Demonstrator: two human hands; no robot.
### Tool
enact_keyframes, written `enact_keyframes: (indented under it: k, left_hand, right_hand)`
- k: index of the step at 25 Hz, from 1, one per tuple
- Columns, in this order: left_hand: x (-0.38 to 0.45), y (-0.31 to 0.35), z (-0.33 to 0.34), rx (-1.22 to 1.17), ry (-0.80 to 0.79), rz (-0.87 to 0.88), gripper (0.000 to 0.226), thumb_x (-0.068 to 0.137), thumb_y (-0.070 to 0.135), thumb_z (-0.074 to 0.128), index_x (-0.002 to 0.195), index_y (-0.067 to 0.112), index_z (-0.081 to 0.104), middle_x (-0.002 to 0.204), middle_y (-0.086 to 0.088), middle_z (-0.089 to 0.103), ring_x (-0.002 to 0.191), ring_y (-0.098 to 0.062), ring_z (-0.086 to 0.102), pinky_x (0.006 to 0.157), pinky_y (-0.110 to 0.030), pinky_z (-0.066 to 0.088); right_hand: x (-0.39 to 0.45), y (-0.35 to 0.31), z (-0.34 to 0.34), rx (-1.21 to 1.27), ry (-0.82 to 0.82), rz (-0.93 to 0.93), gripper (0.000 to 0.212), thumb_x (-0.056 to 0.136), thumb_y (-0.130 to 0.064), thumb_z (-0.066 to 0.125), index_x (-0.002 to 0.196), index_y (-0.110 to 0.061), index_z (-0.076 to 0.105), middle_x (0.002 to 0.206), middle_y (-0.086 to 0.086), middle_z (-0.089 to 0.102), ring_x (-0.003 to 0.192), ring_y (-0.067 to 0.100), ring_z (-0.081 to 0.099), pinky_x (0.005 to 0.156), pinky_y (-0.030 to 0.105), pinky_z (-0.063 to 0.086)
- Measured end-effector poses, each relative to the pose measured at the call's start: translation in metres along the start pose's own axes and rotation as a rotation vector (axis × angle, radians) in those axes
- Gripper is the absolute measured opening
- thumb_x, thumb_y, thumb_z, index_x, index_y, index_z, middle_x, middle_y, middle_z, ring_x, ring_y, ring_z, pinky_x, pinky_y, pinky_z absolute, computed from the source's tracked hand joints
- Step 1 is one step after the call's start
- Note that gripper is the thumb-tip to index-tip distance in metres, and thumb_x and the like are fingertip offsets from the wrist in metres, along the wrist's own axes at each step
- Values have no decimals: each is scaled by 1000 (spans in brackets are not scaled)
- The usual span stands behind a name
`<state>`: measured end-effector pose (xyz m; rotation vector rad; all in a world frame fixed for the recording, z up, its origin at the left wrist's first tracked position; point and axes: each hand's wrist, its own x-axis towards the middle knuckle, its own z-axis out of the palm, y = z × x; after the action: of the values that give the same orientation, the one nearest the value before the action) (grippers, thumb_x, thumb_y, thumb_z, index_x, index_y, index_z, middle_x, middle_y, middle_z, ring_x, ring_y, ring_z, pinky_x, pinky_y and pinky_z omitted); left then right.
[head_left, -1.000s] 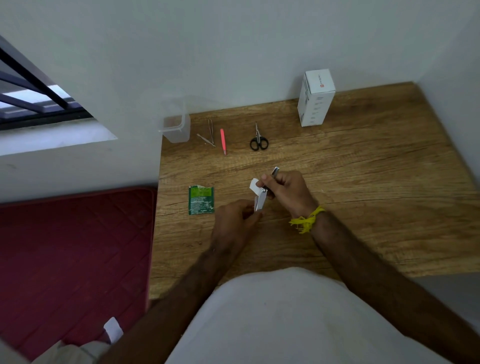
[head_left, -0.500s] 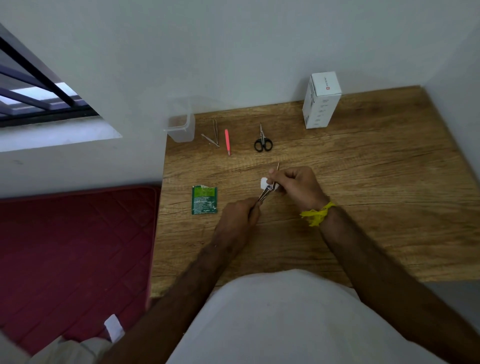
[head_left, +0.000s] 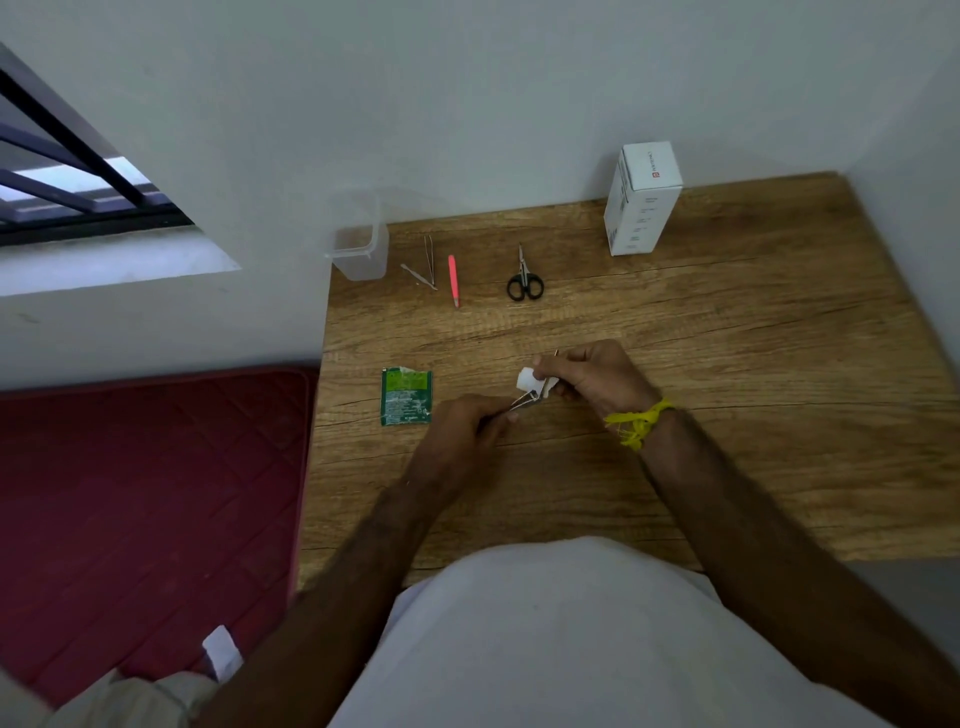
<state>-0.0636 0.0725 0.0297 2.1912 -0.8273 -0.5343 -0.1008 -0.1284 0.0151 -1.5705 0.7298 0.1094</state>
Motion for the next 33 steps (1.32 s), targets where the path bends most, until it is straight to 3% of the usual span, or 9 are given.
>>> enact_keyframes:
  k: [6, 9, 13, 16, 18, 21, 26, 28, 33]
  left_hand:
    - [7, -7, -16, 697, 16, 211, 44, 89, 4, 67, 132, 9, 60, 117, -13, 66, 106, -30, 59, 84, -39, 50]
    - [9, -13, -22, 742, 77, 272, 47, 86, 2, 68, 132, 8, 60, 119, -13, 67, 106, -30, 60, 86, -40, 51]
    - [10, -11, -15, 681, 50, 72, 50, 100, 9, 48, 148, 15, 41, 142, -7, 54, 128, -25, 49, 103, -35, 40]
    - [5, -13, -11, 644, 82, 169, 50, 88, 1, 62, 137, 8, 54, 125, -13, 65, 110, -30, 62, 90, -41, 51]
    - [7, -27, -12, 627, 190, 277, 50, 76, -6, 72, 124, 5, 64, 108, -14, 71, 93, -31, 68, 76, -40, 56]
    - [10, -23, -15, 454, 250, 196, 37, 89, 3, 65, 125, 12, 66, 105, -9, 74, 91, -27, 68, 75, -37, 55]
    - [3, 0, 20, -187, 419, -266, 19, 99, 16, 59, 110, 13, 74, 76, 2, 71, 67, -11, 64, 67, -33, 58]
    - [4, 3, 30, -417, 412, -408, 20, 100, 18, 58, 94, 10, 76, 66, -4, 70, 58, -13, 64, 59, -32, 57]
    - [0, 6, 11, -822, 117, -639, 21, 100, 11, 57, 108, -3, 71, 80, -14, 71, 64, -17, 66, 58, -24, 58]
  right_hand:
    - [6, -8, -5, -100, -88, 174, 24, 78, -21, 83, 73, 1, 73, 68, 12, 69, 58, 16, 58, 54, 25, 47]
    - [5, -13, -4, -126, -137, 234, 23, 77, -21, 84, 73, -1, 73, 58, 6, 67, 49, 11, 56, 49, 21, 45]
    - [4, -17, 4, -190, -3, 109, 22, 78, -24, 84, 70, -6, 74, 63, 6, 69, 53, 7, 61, 56, 23, 54]
    - [7, -21, 1, -268, 13, 94, 22, 79, -26, 83, 76, -5, 75, 74, 9, 73, 64, 13, 63, 70, 32, 56]
    - [2, -24, -2, -166, -71, 172, 19, 80, -21, 81, 77, -3, 74, 77, 14, 71, 57, 13, 57, 56, 27, 52]
    - [-4, -23, -2, 49, -104, 251, 12, 82, -12, 77, 77, -2, 73, 86, 17, 69, 54, 11, 51, 47, 20, 43]
    - [-11, -19, 12, 270, -153, 406, 11, 89, -12, 70, 82, -3, 69, 79, 5, 66, 56, 8, 49, 48, 18, 40]
    - [-16, -11, 18, 149, -103, 330, 11, 85, -13, 75, 81, -3, 72, 83, 9, 71, 63, 13, 56, 57, 23, 46]
    - [-14, -15, 3, -518, 19, -206, 16, 85, -23, 77, 80, -7, 76, 69, -3, 64, 68, 8, 58, 59, 21, 43]
